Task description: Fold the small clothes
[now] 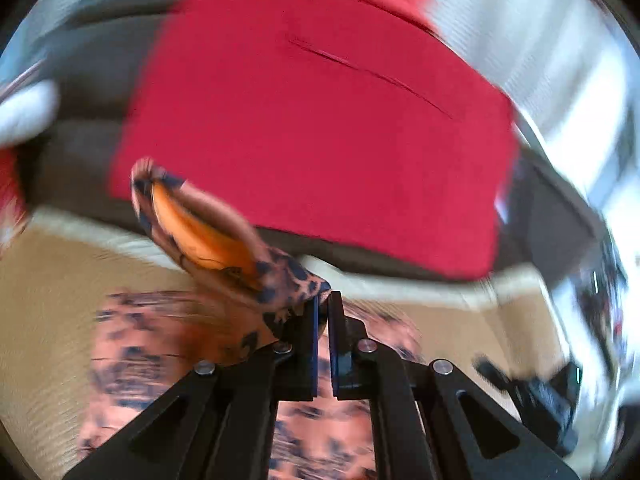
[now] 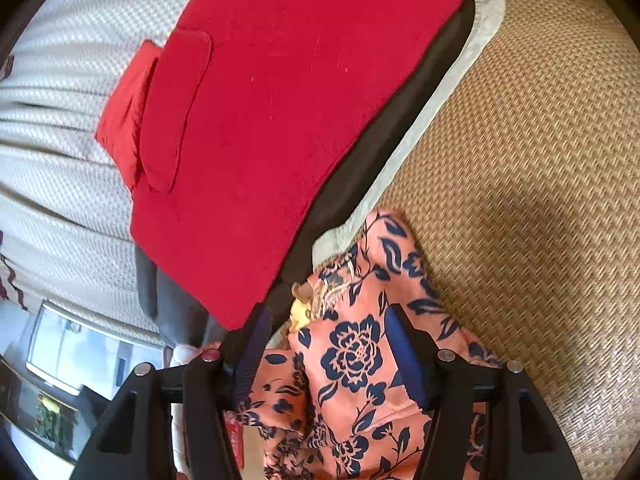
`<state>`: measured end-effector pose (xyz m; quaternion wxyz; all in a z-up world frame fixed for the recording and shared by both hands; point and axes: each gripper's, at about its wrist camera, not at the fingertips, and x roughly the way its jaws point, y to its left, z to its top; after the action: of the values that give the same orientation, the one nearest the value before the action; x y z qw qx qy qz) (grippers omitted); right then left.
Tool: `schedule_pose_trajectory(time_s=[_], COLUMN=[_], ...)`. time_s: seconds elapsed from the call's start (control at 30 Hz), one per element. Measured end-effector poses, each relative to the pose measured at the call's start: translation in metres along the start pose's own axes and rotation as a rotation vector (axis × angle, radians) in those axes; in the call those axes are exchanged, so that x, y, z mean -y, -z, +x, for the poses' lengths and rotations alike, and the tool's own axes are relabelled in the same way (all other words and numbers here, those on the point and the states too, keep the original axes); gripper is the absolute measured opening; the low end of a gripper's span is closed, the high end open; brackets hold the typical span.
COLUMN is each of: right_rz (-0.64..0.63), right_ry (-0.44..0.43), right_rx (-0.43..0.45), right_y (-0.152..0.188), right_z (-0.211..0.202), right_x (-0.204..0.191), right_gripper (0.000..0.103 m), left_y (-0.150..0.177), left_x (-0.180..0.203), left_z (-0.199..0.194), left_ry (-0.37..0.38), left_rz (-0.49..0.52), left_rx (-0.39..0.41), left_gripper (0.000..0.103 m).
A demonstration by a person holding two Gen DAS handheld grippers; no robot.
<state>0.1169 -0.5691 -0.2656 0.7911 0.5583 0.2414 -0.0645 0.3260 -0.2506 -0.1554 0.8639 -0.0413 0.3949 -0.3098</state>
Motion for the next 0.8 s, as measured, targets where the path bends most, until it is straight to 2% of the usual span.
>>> schedule_pose_trajectory(time_s=[0.03,0.1,0.17,0.2,0.23,0.3,0.37,0.43,0.6,0.73,0.8], right_rz=[0.006,0.022,0.042,0.049,0.053,0.054,0.041,0.018,-0.036,-0.069,-0.06], right_ry=[-0.005,-0.016,-0.028,-0.029,-0.03,-0.031,-0.027,-0.021,-0.013,0.059,0.086], right_rx=[0.006,0.018,0.027,0.033,0.036,0.035,0.033,0.023,-0.013,0.028,0.04], right_y=[-0.002,-0.008,-0.013,-0.014,-0.016,-0.018,-0.017,-0.014,-0.004,-0.008,-0.012], right_z=[-0.003,-0.009,-0.013,-0.015,-0.017,-0.017,-0.015,-0.009,0.009,0.015,0.02], right_x=[0.001,0.005,0.01,0.011,0.013,0.013,0.01,0.004,-0.007,-0.002,0.004], right_gripper=[0.063,0.063,0.063,0.063,0.063,0.063,0.063,0.063,0.063,0.061,0.06], left_y=[0.006,0.019,0.029,0.03,0.03,0.028,0.028,0.034,0.071,0.095,0.102], left_x=[0.031,0.063,0.079,0.077,0.067,0.042,0.015,-0.023,-0.112,-0.156,-0.172], left_z=[0.013,0.024,0.023,0.017,0.008,-0.009,-0.019,-0.027,-0.017,-0.01,-0.003], left_ry=[0.01,0.014,0.065,0.094,0.114,0.09,0.044,0.01,-0.181,-0.288,-0.317], left_rz=[0.085,0.187,0.231,0.224,0.209,0.153,0.089,0.004,-0.166,-0.258,-0.274], left_rx=[-0.059,-0.115,-0.126,-0.112,-0.094,-0.035,0.023,0.044,0.031,0.043,0.033], left_gripper=[0.004,0.004,0.005,0.009,0.013,0.042,0.05,0.05,0.049,0.049,0.047])
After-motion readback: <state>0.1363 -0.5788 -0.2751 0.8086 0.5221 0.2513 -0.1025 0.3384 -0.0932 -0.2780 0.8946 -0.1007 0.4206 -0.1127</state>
